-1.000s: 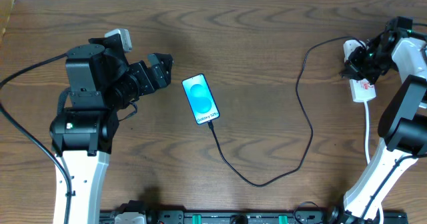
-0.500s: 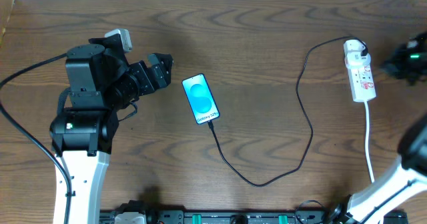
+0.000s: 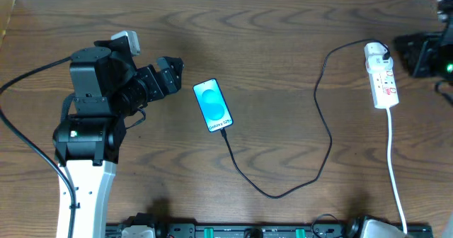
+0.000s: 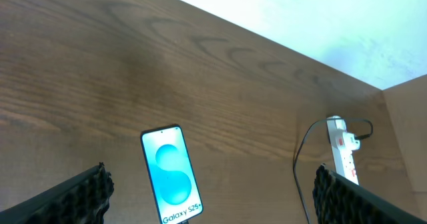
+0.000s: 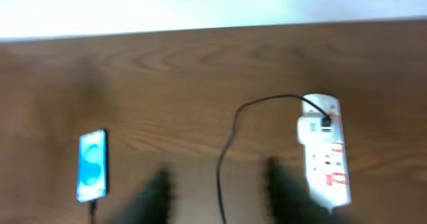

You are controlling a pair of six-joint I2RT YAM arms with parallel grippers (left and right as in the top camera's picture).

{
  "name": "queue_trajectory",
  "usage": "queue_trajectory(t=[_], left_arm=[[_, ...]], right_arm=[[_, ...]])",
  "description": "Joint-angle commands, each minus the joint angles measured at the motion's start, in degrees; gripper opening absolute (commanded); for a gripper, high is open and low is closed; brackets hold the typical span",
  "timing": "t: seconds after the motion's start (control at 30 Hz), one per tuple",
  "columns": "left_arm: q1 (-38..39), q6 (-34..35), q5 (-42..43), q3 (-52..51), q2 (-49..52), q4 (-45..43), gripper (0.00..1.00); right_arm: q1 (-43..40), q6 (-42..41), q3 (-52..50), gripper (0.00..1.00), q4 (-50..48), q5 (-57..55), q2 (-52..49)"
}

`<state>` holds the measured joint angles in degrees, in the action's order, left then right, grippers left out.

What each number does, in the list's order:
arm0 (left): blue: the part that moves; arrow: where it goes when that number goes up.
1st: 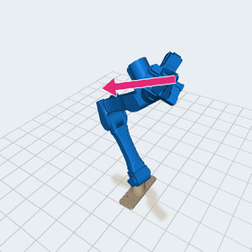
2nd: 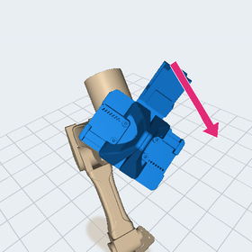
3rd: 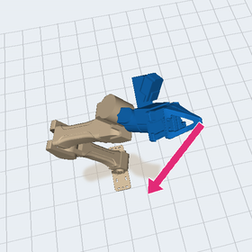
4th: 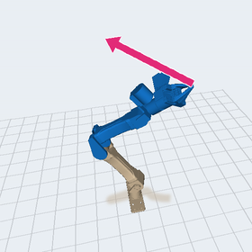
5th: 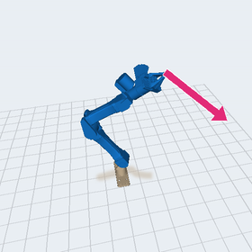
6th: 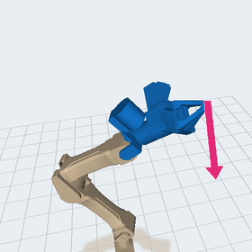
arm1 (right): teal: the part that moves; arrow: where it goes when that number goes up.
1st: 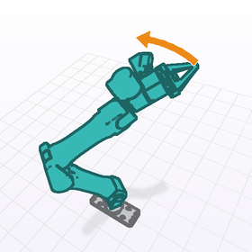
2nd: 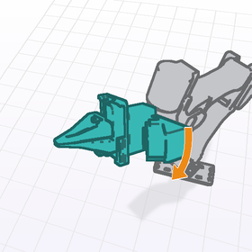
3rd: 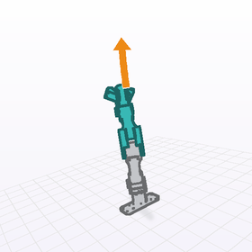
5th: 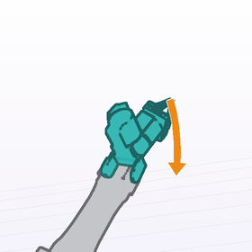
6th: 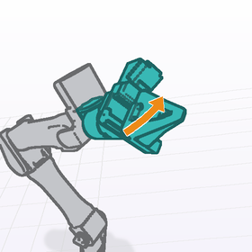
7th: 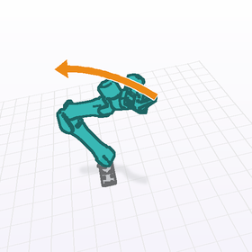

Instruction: Plug charger to phone and switch on socket

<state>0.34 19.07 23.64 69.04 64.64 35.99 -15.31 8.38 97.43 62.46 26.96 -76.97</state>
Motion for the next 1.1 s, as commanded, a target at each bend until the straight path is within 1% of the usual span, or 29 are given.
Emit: queue_trajectory(t=[0.0, 0.2, 1.07], left_arm=[[0.0, -0.2, -0.3, 0.1, 0.1, 0.0, 0.97], [0.0, -0.2, -0.3, 0.1, 0.1, 0.0, 0.96], [0.0, -0.2, -0.3, 0.1, 0.1, 0.0, 0.97]], right_arm=[[4.2, 2.8, 0.4, 0.99, 0.3, -6.8, 4.5], [4.5, 2.8, 0.4, 0.99, 1.8, -7.3, 8.0], [4.5, 2.8, 0.4, 0.99, 1.9, -7.3, 7.9]])
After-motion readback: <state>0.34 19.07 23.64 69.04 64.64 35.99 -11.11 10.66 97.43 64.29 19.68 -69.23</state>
